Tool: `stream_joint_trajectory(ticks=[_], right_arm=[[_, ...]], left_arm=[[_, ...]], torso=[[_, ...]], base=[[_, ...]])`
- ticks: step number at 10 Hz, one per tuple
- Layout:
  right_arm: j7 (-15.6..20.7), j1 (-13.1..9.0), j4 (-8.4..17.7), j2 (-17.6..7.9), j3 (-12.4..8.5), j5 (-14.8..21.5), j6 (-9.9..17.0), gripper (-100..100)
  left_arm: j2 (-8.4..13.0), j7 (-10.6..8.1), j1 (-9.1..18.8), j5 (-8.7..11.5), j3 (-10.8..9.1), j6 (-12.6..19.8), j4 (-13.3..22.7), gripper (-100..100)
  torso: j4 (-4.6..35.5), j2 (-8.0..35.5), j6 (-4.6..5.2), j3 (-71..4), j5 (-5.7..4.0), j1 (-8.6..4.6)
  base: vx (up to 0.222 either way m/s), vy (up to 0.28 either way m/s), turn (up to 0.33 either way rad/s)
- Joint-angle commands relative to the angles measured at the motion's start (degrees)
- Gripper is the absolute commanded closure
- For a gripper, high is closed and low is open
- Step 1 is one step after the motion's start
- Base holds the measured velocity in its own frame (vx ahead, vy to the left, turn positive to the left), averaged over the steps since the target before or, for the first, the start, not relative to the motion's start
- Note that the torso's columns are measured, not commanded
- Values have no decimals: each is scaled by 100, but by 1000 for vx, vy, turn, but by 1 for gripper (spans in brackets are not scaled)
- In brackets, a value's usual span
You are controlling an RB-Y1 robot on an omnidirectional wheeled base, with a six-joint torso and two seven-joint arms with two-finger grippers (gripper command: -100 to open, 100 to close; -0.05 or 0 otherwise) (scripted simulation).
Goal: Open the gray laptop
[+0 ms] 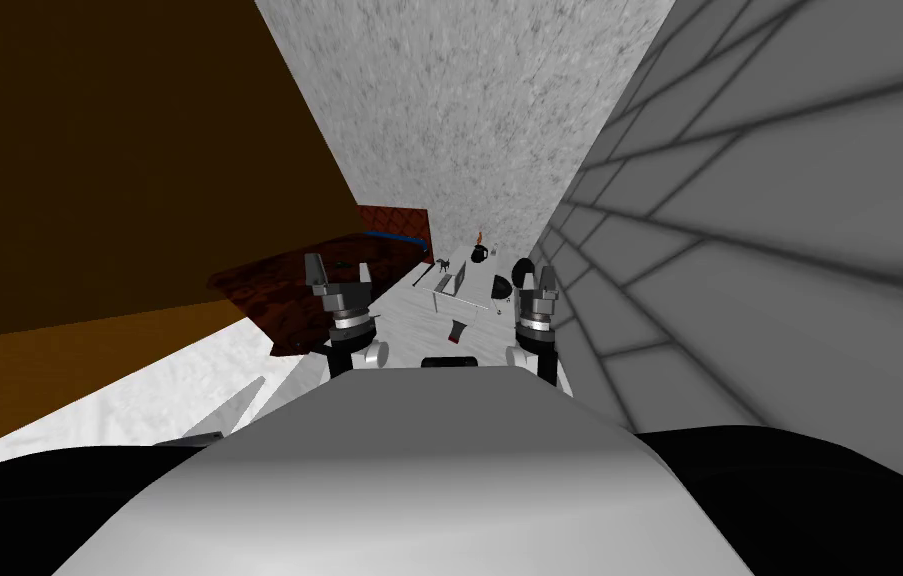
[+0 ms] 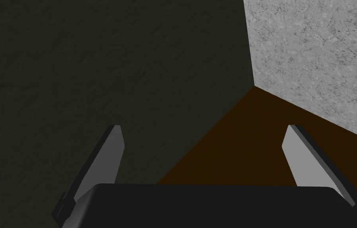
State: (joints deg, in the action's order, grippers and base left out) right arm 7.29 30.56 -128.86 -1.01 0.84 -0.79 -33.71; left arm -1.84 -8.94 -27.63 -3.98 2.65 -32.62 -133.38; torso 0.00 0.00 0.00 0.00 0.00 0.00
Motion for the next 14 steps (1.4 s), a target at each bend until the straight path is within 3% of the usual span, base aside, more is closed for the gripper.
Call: stream_joint_trajectory(ticks=[1, 9, 10, 11, 14], right_arm=[[0, 0, 0, 0, 0, 0, 0, 0], [0, 0, -2, 0, 0, 0, -1, 0], [54, -28, 37, -167, -6, 51, 22, -100], [109, -56, 75, -280, -11, 102, 44, -100], [370, -188, 255, -571, -37, 346, 150, -100]], left_arm=[[0, 0, 0, 0, 0, 0, 0, 0], [0, 0, 0, 0, 0, -1, -2, 0], [0, 0, 0, 0, 0, -1, -2, 0], [0, 0, 0, 0, 0, 0, 0, 0], [0, 0, -1, 0, 0, 0, 1, 0]], torso=[[235, 232, 0, -467, 0, 0], [3537, 3539, 0, -7073, 0, 0], [3960, 3962, 0, -7919, 0, 0], [4149, 4153, 0, -8315, 1, 3], [4225, 4222, 0, -8459, 1, 4]], base=[[0, 0, 0], [0, 0, 0], [12, 11, -3], [21, 24, -5], [32, 38, -6]])
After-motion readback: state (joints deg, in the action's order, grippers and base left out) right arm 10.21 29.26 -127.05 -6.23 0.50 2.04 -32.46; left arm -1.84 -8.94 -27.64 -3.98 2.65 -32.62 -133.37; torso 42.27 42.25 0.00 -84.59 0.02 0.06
